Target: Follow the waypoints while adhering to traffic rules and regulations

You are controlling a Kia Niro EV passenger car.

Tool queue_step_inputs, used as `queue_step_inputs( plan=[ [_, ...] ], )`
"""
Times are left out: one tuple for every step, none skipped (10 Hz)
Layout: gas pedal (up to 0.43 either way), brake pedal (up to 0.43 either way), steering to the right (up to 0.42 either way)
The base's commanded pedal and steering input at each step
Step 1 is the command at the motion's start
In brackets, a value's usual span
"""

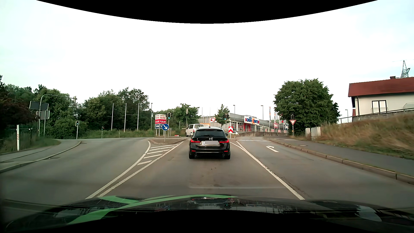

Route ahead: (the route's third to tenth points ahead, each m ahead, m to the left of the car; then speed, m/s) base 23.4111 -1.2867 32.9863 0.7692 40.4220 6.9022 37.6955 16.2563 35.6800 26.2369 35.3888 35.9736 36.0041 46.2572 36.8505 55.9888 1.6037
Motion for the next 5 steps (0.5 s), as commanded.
queue_step_inputs(
  plan=[
    [0.358,0.0,-0.015],
    [0.358,0.0,-0.015],
    [0.358,0.0,-0.015],
    [0.358,0.0,-0.014],
    [0.358,0.0,-0.012]
  ],
)
